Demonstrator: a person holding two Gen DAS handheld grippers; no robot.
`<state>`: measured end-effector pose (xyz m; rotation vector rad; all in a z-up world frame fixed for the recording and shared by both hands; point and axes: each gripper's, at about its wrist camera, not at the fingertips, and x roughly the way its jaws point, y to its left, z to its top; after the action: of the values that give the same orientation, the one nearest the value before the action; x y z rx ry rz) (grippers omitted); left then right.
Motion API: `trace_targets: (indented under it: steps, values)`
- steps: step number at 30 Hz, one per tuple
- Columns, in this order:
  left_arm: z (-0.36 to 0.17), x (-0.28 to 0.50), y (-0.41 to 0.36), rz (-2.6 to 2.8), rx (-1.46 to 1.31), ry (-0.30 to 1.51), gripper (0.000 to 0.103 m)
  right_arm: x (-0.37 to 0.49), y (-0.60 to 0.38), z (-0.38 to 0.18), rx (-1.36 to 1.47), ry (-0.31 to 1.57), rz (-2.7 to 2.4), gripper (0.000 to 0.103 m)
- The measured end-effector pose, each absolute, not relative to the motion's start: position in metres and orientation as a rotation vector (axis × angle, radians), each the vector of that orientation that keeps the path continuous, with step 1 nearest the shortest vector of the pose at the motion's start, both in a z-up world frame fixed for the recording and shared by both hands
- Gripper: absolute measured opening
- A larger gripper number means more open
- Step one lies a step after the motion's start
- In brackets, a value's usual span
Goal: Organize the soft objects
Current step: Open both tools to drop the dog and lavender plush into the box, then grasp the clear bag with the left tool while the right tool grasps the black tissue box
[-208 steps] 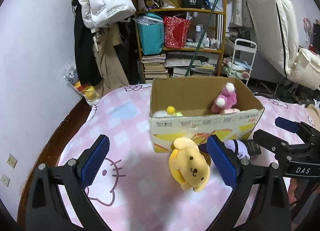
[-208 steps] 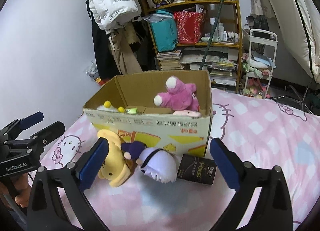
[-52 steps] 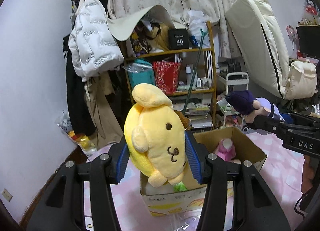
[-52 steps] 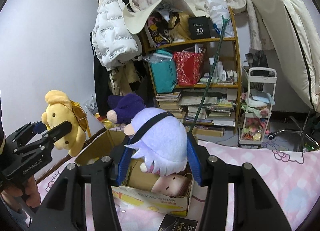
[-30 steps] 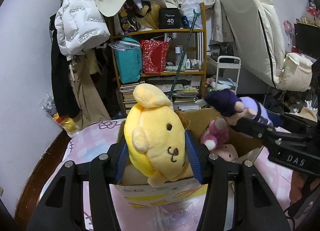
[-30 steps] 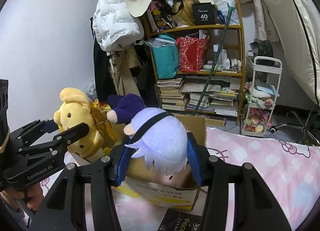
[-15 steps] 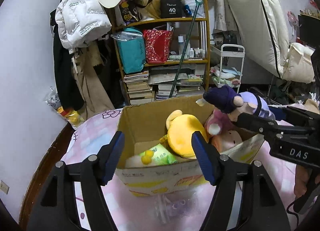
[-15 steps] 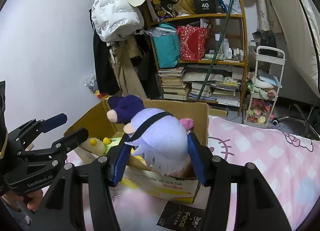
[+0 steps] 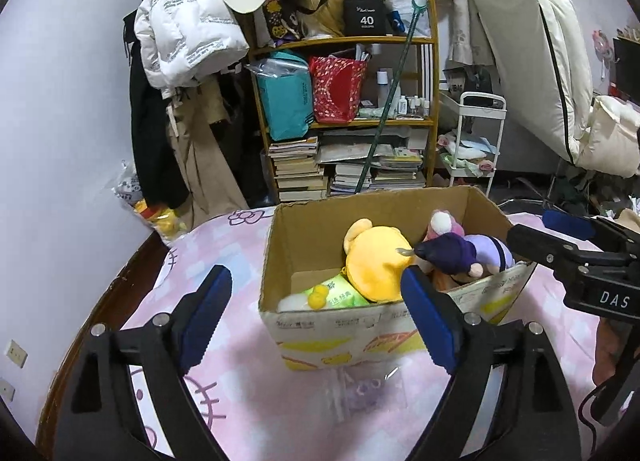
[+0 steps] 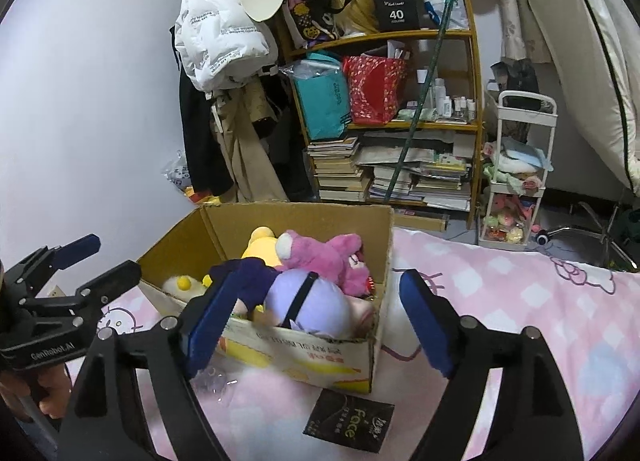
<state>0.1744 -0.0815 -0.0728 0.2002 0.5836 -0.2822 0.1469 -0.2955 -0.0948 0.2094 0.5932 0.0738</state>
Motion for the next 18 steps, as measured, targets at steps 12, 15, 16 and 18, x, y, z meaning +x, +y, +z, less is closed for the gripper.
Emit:
trace_targets:
  steps: [12,15,16,18]
  values:
    - [-0.069,0.148,-0.075,-0.285,0.178,0.652,0.097,0.124,-0.29,-0.09,0.209,0.627,0.055,0.102]
    - [-0.074,0.145,-0.071,-0.285,0.161,0.686,0.097,0.119,-0.289,-0.092,0.205,0.642,0.053,0.103]
    - [-0.076,0.144,-0.071,-0.283,0.16,0.696,0.097,0.116,-0.288,-0.094,0.198,0.649,0.048,0.103]
    - [-0.08,0.141,-0.069,-0.28,0.158,0.713,0.097,0.113,-0.289,-0.095,0.192,0.656,0.04,0.103]
